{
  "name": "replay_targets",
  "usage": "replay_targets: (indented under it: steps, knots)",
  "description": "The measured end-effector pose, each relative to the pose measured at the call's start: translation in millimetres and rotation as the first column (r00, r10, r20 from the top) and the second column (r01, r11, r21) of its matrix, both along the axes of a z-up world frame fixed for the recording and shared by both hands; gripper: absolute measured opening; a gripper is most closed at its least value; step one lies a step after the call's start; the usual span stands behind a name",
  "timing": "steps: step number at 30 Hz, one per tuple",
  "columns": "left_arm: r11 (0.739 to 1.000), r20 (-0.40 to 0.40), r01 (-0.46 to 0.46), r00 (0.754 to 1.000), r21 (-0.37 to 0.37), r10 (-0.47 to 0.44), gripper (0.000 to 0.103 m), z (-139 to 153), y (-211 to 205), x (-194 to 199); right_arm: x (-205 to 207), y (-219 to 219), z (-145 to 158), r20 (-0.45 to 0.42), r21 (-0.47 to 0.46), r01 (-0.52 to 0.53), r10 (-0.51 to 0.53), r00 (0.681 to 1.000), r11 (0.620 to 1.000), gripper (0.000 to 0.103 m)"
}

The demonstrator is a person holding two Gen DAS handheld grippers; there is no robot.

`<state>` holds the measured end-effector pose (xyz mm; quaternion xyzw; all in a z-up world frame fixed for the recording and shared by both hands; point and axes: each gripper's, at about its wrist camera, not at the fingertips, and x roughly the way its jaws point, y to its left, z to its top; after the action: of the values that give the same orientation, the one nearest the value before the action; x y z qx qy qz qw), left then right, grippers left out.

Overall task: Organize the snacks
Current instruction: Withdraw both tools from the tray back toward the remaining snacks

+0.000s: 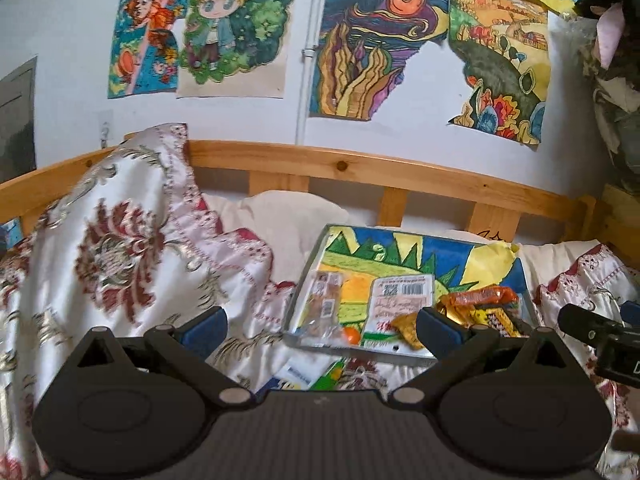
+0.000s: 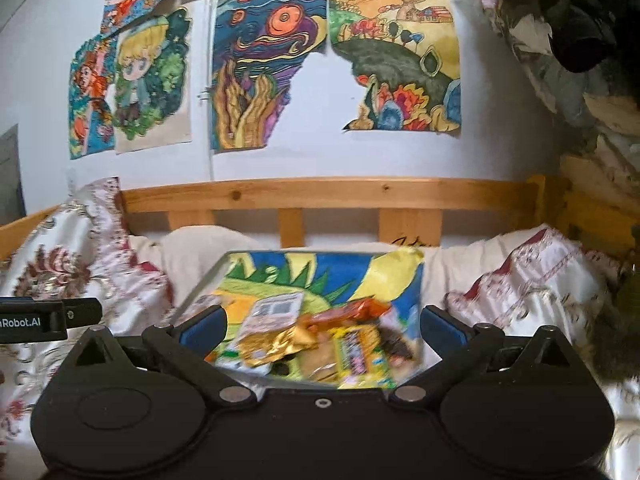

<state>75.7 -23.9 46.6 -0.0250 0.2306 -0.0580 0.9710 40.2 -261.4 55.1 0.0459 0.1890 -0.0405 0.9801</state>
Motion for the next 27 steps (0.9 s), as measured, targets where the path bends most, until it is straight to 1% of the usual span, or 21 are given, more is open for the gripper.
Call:
replay_targets:
  steps: [3, 6, 11, 15, 20, 24, 27]
  knots:
    - [1.000, 0.001, -0.024, 1.000, 0.000, 0.024, 0.102, -1, 15, -18, -14, 11, -3, -0.001, 0.014, -0.002, 0.002, 1.000, 1.000, 0.102]
    - [0.998, -0.020, -0.061, 0.998, -0.002, 0.061, 0.102, -1, 31, -29, -25, 22, -7, -0.024, 0.034, -0.013, 0.014, 1.000, 0.999, 0.102]
    - [0.993, -0.113, -0.114, 0.987, -0.014, 0.111, 0.102, -9, 55, -44, -40, 41, -15, -0.061, 0.041, -0.043, 0.045, 0.997, 0.998, 0.102]
    - [0.986, -0.187, -0.168, 0.969, -0.016, 0.162, 0.102, -16, 70, -51, -49, 56, -20, -0.089, 0.042, -0.069, 0.073, 0.993, 0.997, 0.102]
    - [0.987, -0.250, -0.156, 0.958, -0.046, 0.139, 0.102, -20, 78, -54, -55, 72, -30, -0.142, 0.036, -0.112, 0.116, 0.983, 0.993, 0.102]
    - [0.987, -0.291, -0.156, 0.947, -0.037, 0.139, 0.102, -25, 78, -50, -54, 81, -36, -0.181, 0.040, -0.152, 0.156, 0.971, 0.988, 0.102]
    - [0.989, -0.325, -0.145, 0.936, -0.016, 0.132, 0.102, -29, 74, -47, -52, 87, -41, -0.208, 0.033, -0.178, 0.181, 0.961, 0.983, 0.102]
